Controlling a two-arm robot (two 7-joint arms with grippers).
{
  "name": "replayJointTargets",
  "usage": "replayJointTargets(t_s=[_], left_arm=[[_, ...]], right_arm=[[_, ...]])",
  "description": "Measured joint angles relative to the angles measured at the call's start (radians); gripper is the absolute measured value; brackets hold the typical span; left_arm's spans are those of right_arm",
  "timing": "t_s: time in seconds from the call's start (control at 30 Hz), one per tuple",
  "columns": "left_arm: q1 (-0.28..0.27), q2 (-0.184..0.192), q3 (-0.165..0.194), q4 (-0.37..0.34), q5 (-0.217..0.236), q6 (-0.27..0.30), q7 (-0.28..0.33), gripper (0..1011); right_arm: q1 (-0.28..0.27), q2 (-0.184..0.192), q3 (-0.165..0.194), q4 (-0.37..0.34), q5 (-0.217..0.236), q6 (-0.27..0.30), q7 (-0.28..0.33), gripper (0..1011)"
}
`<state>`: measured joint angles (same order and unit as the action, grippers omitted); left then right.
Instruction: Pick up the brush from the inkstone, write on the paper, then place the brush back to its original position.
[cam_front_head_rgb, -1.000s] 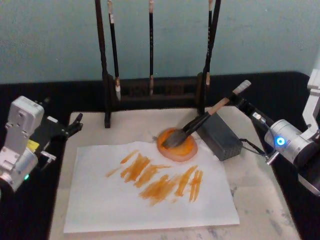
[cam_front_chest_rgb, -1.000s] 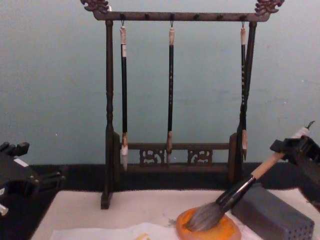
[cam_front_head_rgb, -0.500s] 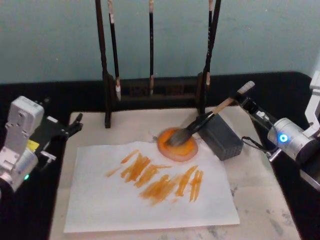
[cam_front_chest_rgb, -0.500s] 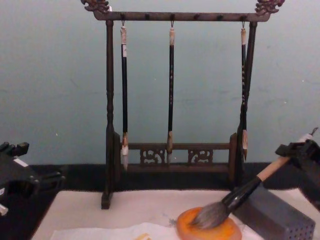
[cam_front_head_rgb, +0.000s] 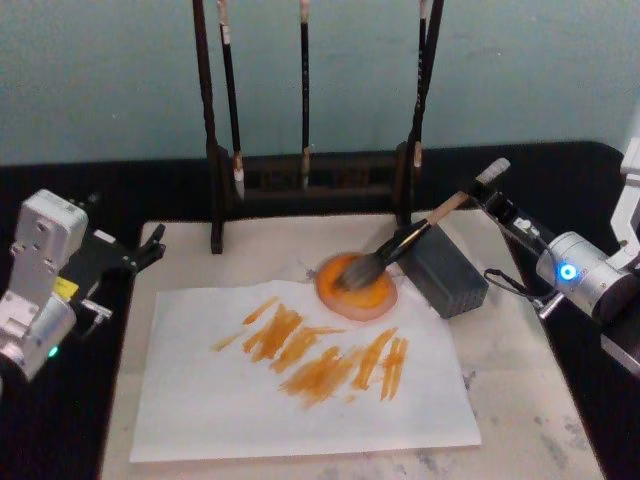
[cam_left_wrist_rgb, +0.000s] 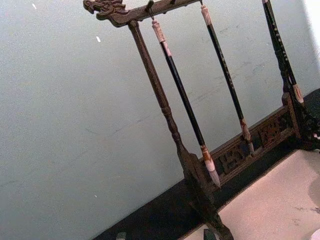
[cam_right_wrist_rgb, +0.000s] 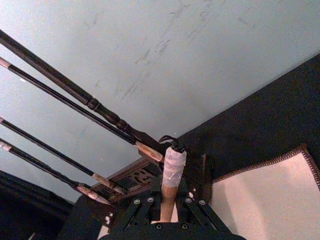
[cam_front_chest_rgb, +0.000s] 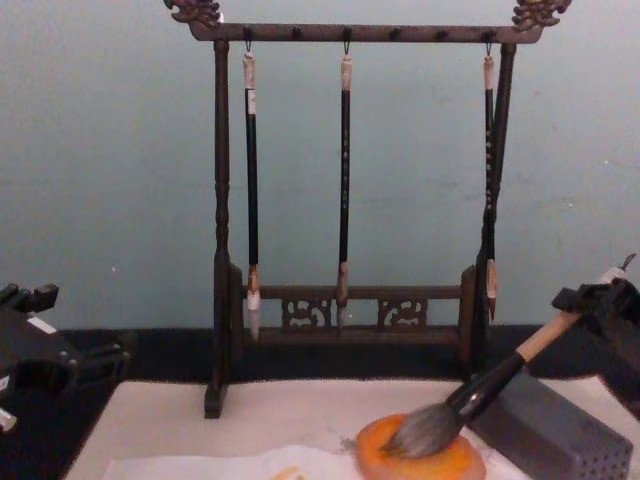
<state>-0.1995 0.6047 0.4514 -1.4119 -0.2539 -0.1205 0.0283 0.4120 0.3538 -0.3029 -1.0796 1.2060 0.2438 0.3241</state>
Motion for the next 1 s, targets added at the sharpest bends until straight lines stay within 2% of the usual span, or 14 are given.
replayJointTargets(t_s=[0.43, 0.57, 0.6, 0.87, 0.9, 0.97, 1.0], left_arm=[[0.0, 0.0, 0.0, 0.0, 0.0, 0.0, 0.0, 1001], [0.0, 0.0, 0.0, 0.0, 0.0, 0.0, 0.0, 1001], [0.0, 0.0, 0.0, 0.0, 0.0, 0.0, 0.0, 1001], [0.0, 0.0, 0.0, 0.0, 0.0, 0.0, 0.0, 1001], [0.0, 0.0, 0.0, 0.0, 0.0, 0.0, 0.0, 1001], [0.0, 0.0, 0.0, 0.0, 0.0, 0.0, 0.0, 1001], [0.0, 0.0, 0.0, 0.0, 0.0, 0.0, 0.0, 1001]], right_arm=[[-0.004, -0.001, 0.002, -0.005, -0.002, 0.0, -0.005, 197], [-0.004, -0.001, 0.002, -0.006, -0.002, 0.0, -0.005, 313], [-0.004, -0.001, 0.003, -0.006, -0.002, 0.0, -0.005, 374], [-0.005, -0.001, 0.003, -0.007, -0.002, 0.0, -0.005, 590], [-0.005, -0.001, 0.003, -0.007, -0.002, 0.0, -0.005, 657], [-0.005, -0.001, 0.003, -0.007, -0.002, 0.0, -0.005, 699], [-0.005, -0.001, 0.003, -0.008, -0.002, 0.0, -0.005, 754]])
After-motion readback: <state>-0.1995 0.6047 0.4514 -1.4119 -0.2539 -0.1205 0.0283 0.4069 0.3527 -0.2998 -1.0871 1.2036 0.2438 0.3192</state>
